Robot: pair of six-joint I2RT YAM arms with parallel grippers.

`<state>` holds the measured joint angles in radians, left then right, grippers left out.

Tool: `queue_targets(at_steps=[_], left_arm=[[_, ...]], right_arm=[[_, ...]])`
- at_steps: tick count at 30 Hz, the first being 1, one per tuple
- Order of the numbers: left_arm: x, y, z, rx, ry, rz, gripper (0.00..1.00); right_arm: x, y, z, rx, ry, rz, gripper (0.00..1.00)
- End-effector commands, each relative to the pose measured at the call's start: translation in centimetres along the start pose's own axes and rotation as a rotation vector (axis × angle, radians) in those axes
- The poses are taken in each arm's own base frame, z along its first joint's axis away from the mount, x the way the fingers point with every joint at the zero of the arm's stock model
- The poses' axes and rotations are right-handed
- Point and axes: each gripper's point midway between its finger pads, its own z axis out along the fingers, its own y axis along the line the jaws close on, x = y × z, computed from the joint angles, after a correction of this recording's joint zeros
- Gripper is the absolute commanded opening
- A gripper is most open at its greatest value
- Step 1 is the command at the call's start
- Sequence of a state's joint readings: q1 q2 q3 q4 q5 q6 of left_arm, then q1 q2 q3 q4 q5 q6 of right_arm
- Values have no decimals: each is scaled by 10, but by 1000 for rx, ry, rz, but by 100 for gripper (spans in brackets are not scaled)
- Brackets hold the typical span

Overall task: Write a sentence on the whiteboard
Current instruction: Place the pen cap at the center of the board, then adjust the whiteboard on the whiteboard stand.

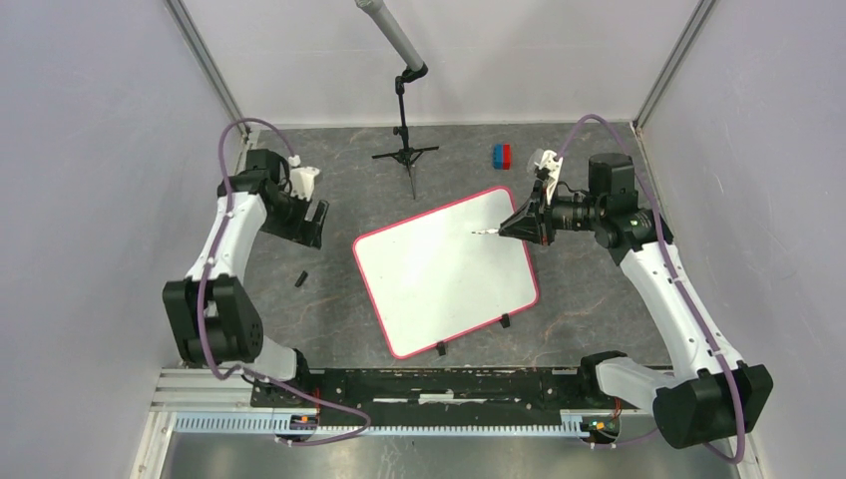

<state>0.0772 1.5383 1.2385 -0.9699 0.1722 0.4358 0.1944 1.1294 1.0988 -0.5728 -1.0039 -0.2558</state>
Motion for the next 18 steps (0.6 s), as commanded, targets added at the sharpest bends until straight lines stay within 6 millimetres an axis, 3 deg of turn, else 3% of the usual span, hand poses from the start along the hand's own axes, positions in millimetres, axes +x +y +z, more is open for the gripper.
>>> queue_targets(at_steps=[1,8,12,14,18], left_arm=[[-39,-28,-51,83,-243,-32,100],[-83,-62,-118,180,-595,-91,100],[-97,-89,-154,297,-754,-72,100],[-97,-105,-165,389,-745,-30,100],[-90,-132,-160,583,-658,-17,100]], right_arm=[[3,1,-3,23,6,-58,0],[10,2,6,37,28,-86,0],[9,3,15,36,44,-108,0],[8,4,19,35,50,-121,0],[2,10,31,21,53,-164,0]])
